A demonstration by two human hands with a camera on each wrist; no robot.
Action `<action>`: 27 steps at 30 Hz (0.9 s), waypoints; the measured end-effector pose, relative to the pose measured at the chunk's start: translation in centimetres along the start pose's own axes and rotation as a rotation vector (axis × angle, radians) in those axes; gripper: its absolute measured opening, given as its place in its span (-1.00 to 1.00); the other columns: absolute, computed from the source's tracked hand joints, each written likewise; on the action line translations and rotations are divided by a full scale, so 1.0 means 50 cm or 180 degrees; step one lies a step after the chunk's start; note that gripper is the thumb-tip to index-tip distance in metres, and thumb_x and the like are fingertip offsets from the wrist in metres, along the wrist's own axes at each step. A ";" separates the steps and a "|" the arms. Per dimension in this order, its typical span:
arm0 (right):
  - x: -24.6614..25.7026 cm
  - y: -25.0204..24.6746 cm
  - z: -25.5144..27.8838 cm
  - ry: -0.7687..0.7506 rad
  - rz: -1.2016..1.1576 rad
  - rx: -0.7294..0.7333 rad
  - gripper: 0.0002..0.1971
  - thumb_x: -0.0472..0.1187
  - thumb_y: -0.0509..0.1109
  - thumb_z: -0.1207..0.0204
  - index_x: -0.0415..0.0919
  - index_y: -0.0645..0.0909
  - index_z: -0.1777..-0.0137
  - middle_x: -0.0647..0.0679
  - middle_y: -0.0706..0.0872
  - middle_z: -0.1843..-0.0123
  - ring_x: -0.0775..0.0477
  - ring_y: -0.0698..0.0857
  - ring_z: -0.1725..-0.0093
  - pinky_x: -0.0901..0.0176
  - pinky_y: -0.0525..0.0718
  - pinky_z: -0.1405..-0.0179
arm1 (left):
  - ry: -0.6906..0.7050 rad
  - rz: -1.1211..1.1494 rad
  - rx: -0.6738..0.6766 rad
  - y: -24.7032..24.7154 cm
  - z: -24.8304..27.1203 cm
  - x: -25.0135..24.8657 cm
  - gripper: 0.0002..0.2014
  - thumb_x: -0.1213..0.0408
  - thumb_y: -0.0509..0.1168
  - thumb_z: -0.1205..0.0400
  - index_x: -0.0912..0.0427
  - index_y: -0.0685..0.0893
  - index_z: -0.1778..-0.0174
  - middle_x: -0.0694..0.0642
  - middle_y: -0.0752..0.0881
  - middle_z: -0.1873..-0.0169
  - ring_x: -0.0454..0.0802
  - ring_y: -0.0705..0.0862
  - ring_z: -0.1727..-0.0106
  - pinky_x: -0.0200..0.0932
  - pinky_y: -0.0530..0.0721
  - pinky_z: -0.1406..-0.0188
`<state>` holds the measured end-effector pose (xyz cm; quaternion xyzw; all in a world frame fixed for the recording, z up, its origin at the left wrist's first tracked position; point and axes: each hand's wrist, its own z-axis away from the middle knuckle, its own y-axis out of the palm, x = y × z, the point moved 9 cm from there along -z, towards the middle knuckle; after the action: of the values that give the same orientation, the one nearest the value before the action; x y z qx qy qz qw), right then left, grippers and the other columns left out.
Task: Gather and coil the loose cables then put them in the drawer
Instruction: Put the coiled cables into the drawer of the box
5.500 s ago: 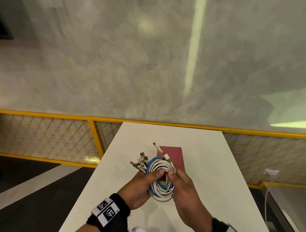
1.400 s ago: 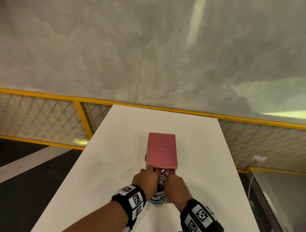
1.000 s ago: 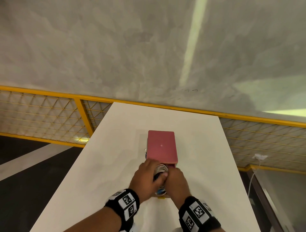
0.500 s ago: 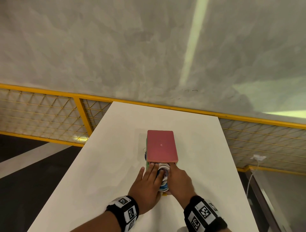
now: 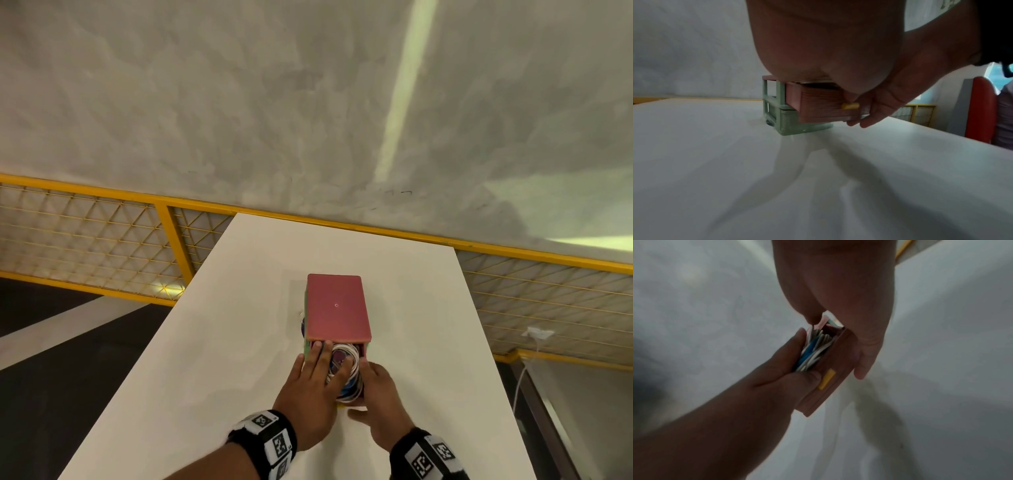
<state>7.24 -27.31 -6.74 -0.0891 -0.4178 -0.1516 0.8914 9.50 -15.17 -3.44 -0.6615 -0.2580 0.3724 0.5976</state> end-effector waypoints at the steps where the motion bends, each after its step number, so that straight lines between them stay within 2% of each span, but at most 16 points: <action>1: 0.004 -0.001 0.000 -0.0004 0.0102 0.0034 -0.61 0.16 0.19 -0.66 -0.12 0.56 -0.25 -0.14 0.78 -0.19 -0.28 0.79 -0.09 -0.19 0.68 -0.08 | -0.0109 0.0053 0.0033 -0.001 -0.003 0.000 -0.23 0.05 0.13 -0.45 0.00 0.26 -0.67 0.34 0.45 -0.58 0.34 0.45 -0.58 0.32 0.57 -0.38; 3: 0.014 -0.006 0.000 -0.0086 0.0351 0.0021 -0.64 0.14 0.17 -0.67 -0.10 0.60 -0.18 -0.10 0.81 -0.11 -0.21 0.83 0.02 -0.05 0.66 0.10 | -0.0242 0.0108 0.0154 0.003 -0.007 0.004 -0.23 0.00 0.10 -0.44 0.05 0.29 -0.66 0.34 0.39 -0.62 0.36 0.38 -0.61 0.45 0.56 -0.33; 6: 0.035 -0.008 0.001 -0.0178 0.0503 0.0017 -0.69 0.02 0.16 -0.72 -0.22 0.54 -0.19 -0.15 0.76 -0.13 -0.06 0.79 0.16 0.25 0.63 0.55 | -0.0198 0.0016 0.0138 -0.002 -0.007 0.002 -0.25 -0.10 0.20 -0.44 0.04 0.41 -0.60 0.33 0.45 -0.58 0.36 0.44 -0.58 0.58 0.56 -0.23; 7: 0.037 -0.008 -0.003 -0.0155 0.0564 -0.0003 -0.69 -0.01 0.16 -0.73 -0.25 0.52 -0.20 -0.18 0.74 -0.13 -0.05 0.77 0.15 0.28 0.60 0.60 | -0.0104 -0.0010 0.0105 -0.006 -0.006 -0.004 -0.28 -0.12 0.21 -0.49 0.02 0.39 -0.61 0.32 0.43 -0.60 0.37 0.42 -0.59 0.60 0.52 -0.26; 10: 0.043 -0.009 -0.014 -0.0136 0.0729 -0.0107 -0.71 -0.02 0.17 -0.68 -0.23 0.53 -0.17 -0.18 0.74 -0.10 -0.13 0.76 0.10 0.21 0.57 0.44 | 0.0148 -0.0096 -0.0027 -0.015 -0.006 -0.012 -0.42 -0.20 0.02 -0.70 -0.04 0.38 -0.61 0.23 0.48 -0.58 0.31 0.45 -0.58 0.55 0.51 -0.31; 12: 0.048 -0.011 -0.019 -0.0191 0.0794 -0.0174 -0.71 -0.05 0.16 -0.70 -0.28 0.52 -0.17 -0.19 0.72 -0.03 -0.07 0.72 0.18 0.31 0.54 0.58 | 0.0067 -0.0132 0.0052 -0.013 -0.011 -0.005 -0.47 -0.16 0.04 -0.69 -0.09 0.44 -0.57 0.14 0.60 -0.50 0.28 0.54 -0.52 0.51 0.59 -0.25; 15: 0.057 -0.008 -0.020 -0.0272 0.0932 -0.0161 -0.72 -0.08 0.14 -0.74 -0.34 0.48 -0.15 -0.17 0.67 0.08 0.00 0.64 0.28 0.44 0.44 0.78 | -0.0162 -0.0025 0.0234 0.002 -0.018 -0.002 -0.47 -0.09 0.15 -0.56 -0.19 0.49 -0.50 0.07 0.63 -0.45 0.27 0.58 -0.49 0.47 0.65 -0.20; 16: 0.061 -0.006 -0.019 -0.0299 0.0922 -0.0190 -0.72 -0.08 0.14 -0.74 -0.33 0.47 -0.13 -0.18 0.68 0.06 -0.01 0.64 0.25 0.42 0.48 0.75 | -0.0290 0.0053 0.0262 0.002 -0.020 0.002 -0.48 -0.08 0.16 -0.55 -0.24 0.50 -0.48 0.07 0.63 -0.43 0.26 0.59 -0.48 0.47 0.66 -0.19; 18: 0.061 -0.007 -0.024 -0.0333 0.0972 -0.0226 -0.71 -0.04 0.15 -0.73 -0.30 0.47 -0.10 -0.21 0.72 -0.02 -0.03 0.69 0.17 0.30 0.60 0.52 | -0.0473 0.0223 0.0187 -0.006 -0.025 0.005 -0.50 -0.07 0.17 -0.52 -0.31 0.49 -0.44 0.07 0.63 -0.37 0.23 0.61 -0.42 0.49 0.63 -0.18; 19: 0.060 -0.006 -0.024 -0.0316 0.0991 -0.0226 -0.71 -0.03 0.16 -0.72 -0.28 0.47 -0.09 -0.21 0.73 -0.03 -0.03 0.70 0.16 0.28 0.60 0.49 | -0.0463 0.0252 0.0152 -0.005 -0.027 0.005 -0.48 -0.06 0.17 -0.50 -0.30 0.47 -0.44 0.08 0.63 -0.36 0.23 0.61 -0.41 0.51 0.59 -0.19; 20: 0.060 -0.004 -0.019 -0.0286 0.0980 -0.0215 -0.72 -0.02 0.16 -0.72 -0.27 0.47 -0.09 -0.17 0.72 -0.01 -0.01 0.70 0.17 0.30 0.58 0.55 | -0.0390 0.0252 0.0137 -0.001 -0.028 0.003 -0.45 -0.04 0.16 -0.50 -0.27 0.45 -0.47 0.09 0.62 -0.38 0.25 0.60 -0.43 0.53 0.53 -0.24; 21: 0.057 -0.004 -0.020 -0.0225 0.0963 -0.0196 -0.72 0.00 0.17 -0.71 -0.25 0.47 -0.10 -0.13 0.71 0.02 0.00 0.69 0.17 0.32 0.57 0.60 | -0.0300 0.0245 0.0121 0.003 -0.028 0.003 -0.43 -0.02 0.13 -0.53 -0.23 0.40 -0.53 0.12 0.58 -0.43 0.27 0.56 -0.48 0.53 0.44 -0.33; 22: 0.057 -0.003 -0.020 -0.0206 0.0956 -0.0217 -0.69 0.03 0.18 -0.70 -0.24 0.47 -0.11 -0.11 0.71 0.03 -0.02 0.69 0.16 0.28 0.59 0.56 | -0.0242 0.0255 0.0101 0.002 -0.028 0.003 -0.42 -0.01 0.09 -0.57 -0.21 0.32 -0.58 0.15 0.51 -0.51 0.28 0.47 -0.56 0.52 0.31 -0.43; 24: 0.059 -0.004 -0.031 -0.0264 0.1159 -0.0298 -0.59 0.15 0.19 -0.64 -0.24 0.50 -0.09 -0.12 0.73 0.05 -0.08 0.72 0.11 0.08 0.69 0.25 | -0.0350 0.0369 -0.0008 -0.004 -0.024 0.013 -0.41 -0.02 0.00 -0.64 -0.24 0.13 -0.65 0.14 0.29 -0.65 0.25 0.25 -0.67 0.43 0.03 -0.59; 25: 0.059 -0.008 -0.041 -0.0317 0.1275 -0.0378 -0.54 0.21 0.19 -0.62 -0.24 0.51 -0.08 -0.13 0.74 0.06 -0.11 0.73 0.09 -0.02 0.72 0.09 | -0.0505 0.0496 -0.0034 -0.006 -0.023 0.017 -0.38 -0.06 0.01 -0.62 -0.27 0.05 -0.64 0.13 0.24 -0.65 0.23 0.22 -0.67 0.40 -0.02 -0.61; 27: 0.064 -0.012 -0.054 -0.0339 0.1436 -0.0501 -0.49 0.26 0.19 -0.60 -0.25 0.52 -0.06 -0.16 0.75 0.03 -0.15 0.72 0.06 -0.11 0.71 -0.09 | -0.1082 0.0777 -0.0299 -0.019 -0.022 0.042 -0.21 -0.24 0.17 -0.47 -0.25 0.02 -0.62 0.12 0.29 -0.58 0.23 0.31 -0.59 0.42 0.12 -0.58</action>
<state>10.88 -29.29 -5.97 -0.2571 -0.4206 0.0242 0.8697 11.71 -14.02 -2.87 -0.6426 -0.2901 0.5358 0.4645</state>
